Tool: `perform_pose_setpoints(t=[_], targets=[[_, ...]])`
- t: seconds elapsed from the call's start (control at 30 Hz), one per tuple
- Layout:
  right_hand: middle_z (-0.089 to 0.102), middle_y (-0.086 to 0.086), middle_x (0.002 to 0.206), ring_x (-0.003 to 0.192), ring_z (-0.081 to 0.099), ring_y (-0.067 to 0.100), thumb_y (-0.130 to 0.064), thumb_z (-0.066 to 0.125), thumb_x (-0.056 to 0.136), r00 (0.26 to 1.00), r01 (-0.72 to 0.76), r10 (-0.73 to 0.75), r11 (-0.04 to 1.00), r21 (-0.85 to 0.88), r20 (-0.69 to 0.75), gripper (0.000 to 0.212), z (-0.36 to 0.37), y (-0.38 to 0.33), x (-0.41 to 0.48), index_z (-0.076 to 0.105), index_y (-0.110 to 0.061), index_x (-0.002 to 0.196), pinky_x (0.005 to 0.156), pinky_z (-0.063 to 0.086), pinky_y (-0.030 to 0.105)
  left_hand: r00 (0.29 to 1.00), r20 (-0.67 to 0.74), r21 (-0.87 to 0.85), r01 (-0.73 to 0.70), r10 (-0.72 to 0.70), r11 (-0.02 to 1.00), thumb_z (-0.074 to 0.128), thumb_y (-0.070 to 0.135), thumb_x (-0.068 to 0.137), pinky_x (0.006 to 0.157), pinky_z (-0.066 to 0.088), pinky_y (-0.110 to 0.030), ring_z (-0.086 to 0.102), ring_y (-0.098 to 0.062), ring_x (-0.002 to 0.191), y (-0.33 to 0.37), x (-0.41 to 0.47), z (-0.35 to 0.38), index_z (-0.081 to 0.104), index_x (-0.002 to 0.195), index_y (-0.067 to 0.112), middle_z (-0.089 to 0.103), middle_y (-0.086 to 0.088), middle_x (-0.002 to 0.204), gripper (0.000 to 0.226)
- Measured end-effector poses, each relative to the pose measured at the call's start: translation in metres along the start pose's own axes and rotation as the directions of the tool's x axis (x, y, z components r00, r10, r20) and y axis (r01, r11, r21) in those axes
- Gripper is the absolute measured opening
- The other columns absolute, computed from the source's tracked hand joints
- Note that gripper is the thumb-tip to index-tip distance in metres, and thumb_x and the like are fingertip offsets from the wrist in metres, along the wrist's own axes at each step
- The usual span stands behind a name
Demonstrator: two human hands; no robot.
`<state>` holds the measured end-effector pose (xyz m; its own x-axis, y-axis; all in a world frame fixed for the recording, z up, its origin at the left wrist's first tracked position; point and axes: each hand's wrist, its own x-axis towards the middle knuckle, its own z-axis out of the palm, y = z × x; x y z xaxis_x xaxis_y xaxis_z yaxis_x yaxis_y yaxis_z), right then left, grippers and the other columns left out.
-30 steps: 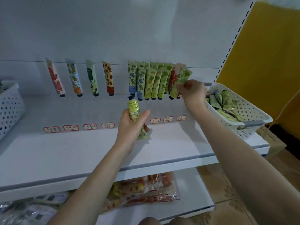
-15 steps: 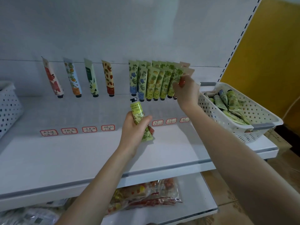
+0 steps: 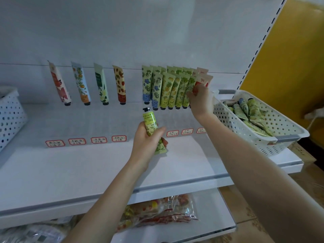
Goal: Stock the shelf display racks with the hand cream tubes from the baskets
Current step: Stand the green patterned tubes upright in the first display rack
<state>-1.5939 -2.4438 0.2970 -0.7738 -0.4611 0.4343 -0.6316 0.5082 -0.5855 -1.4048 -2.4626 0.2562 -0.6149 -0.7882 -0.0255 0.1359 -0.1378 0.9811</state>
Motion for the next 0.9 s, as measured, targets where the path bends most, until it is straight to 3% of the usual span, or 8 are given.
perform_pose_setpoints(t=[0.13,0.5,0.67,0.9], targets=[[0.056,0.012,0.073,0.068,0.053,0.026,-0.015,0.055,0.091,1.000,-0.007,0.007,1.000,0.009,0.014,0.018,0.002,0.001,0.005,0.058,0.002,0.085,0.060,0.041,0.031,1.000,-0.007,-0.004,0.005,-0.005,1.000,0.059,0.010,0.088,0.047,0.049,-0.019,0.058,-0.011,0.052,0.000,0.001,-0.001,0.049,0.088,0.015,0.056,-0.007,0.074,0.012],[0.053,0.010,0.079,0.070,0.048,0.026,-0.006,0.052,0.092,1.000,0.004,-0.001,0.993,-0.118,0.029,0.012,0.003,-0.002,0.010,0.050,-0.007,0.081,0.058,0.035,0.029,1.000,0.004,0.016,0.005,-0.005,1.000,0.058,0.010,0.089,0.048,0.050,-0.019,0.059,-0.007,0.049,-0.003,0.000,-0.001,0.048,0.089,0.015,0.056,-0.007,0.077,0.011],[0.052,0.009,0.078,0.070,0.048,0.026,-0.009,0.053,0.093,0.999,0.007,-0.004,0.996,-0.086,0.038,0.015,0.002,-0.001,0.010,0.048,-0.006,0.078,0.060,0.037,0.030,1.000,0.003,0.022,0.010,-0.010,1.000,0.058,0.011,0.089,0.049,0.050,-0.019,0.059,-0.007,0.050,-0.002,-0.001,-0.001,0.048,0.089,0.016,0.057,-0.006,0.077,0.011],[0.046,0.006,0.057,0.062,0.047,0.024,-0.016,0.055,0.091,0.997,-0.016,0.022,0.996,-0.082,0.078,0.041,-0.004,-0.002,0.013,0.039,-0.013,0.054,0.055,0.034,0.026,1.000,0.000,0.029,0.009,-0.009,1.000,0.059,0.011,0.089,0.050,0.050,-0.017,0.058,-0.012,0.055,0.001,-0.003,-0.003,0.049,0.090,0.017,0.056,-0.006,0.078,0.011]])
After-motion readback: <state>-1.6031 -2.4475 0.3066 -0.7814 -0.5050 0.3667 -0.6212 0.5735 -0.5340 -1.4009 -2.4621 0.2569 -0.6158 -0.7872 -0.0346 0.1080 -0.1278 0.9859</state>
